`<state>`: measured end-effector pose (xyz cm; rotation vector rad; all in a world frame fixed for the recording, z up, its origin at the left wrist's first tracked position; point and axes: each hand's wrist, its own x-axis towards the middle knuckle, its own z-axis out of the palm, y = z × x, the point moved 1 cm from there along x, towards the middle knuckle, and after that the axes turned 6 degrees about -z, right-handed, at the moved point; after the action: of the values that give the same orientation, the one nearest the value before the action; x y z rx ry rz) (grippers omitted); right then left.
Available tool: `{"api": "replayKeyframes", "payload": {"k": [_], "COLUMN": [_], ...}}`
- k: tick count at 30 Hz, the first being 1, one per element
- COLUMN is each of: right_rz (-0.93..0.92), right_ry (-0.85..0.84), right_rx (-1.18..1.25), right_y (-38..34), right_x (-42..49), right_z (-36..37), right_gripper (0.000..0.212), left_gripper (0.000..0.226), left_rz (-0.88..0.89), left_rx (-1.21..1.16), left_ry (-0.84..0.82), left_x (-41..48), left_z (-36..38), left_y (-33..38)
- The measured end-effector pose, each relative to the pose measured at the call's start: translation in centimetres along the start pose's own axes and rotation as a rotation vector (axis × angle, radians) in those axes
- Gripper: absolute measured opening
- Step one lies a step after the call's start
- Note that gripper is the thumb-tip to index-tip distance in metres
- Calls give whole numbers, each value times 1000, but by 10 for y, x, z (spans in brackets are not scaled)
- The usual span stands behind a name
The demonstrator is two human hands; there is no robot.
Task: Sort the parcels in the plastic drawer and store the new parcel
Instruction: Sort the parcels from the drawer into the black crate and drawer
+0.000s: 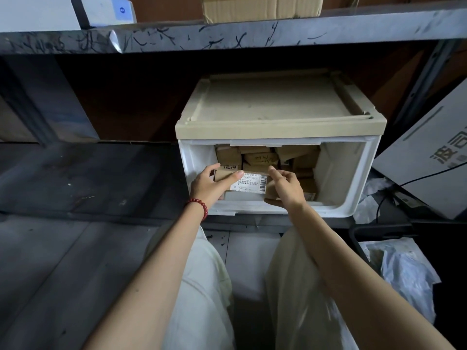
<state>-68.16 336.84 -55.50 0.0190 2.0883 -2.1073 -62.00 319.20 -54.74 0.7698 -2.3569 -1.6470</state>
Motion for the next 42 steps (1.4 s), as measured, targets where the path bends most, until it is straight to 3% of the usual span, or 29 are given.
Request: {"api": "replayKeyframes", "payload": {"k": [4,9,13,18,22,24,28,31,35,39,42], "right_rz": [72,23,44,-54,-56,-5,55,135,146,154,183], "right_ry": [-53,-162,-189,-137,-77,-72,12,-33,-116,-132,-130], "right_rx": [-54,-94,-122,-312,-460,-463,-219,-53,-112,-138,-115], "right_y": [4,10,15,16,16,16,21,25,34,32,29], "right_x": [3,6,9,15,20,21,25,24,12,-7,-19], "right_z": [1,-2,-7,-16,-19,-19,-20,-35,-77,-120,-154], "right_gripper": [74,98,96,90,89,84,76,72,60,58,61], "left_gripper": [78,86,87,73,41,37,41,49,68,83,106], "left_rz": [-82,-95,-106,-61,18,36,28,32,12,12,-4], "left_rx": [-60,-18,66,168,184,162,168,231,265,303,326], "left_ry": [-38,-69,-164,-49,-1,21,-7,-84,-203,-307,-383], "left_x": [2,1,3,5,5,5,8,8,3,-12,-21], "left_z": [1,1,2,5,12,15,26,34,45,72,95], "left_y": [-1,-1,-7,-5,-1,1,0,-1,0,4,16]}}
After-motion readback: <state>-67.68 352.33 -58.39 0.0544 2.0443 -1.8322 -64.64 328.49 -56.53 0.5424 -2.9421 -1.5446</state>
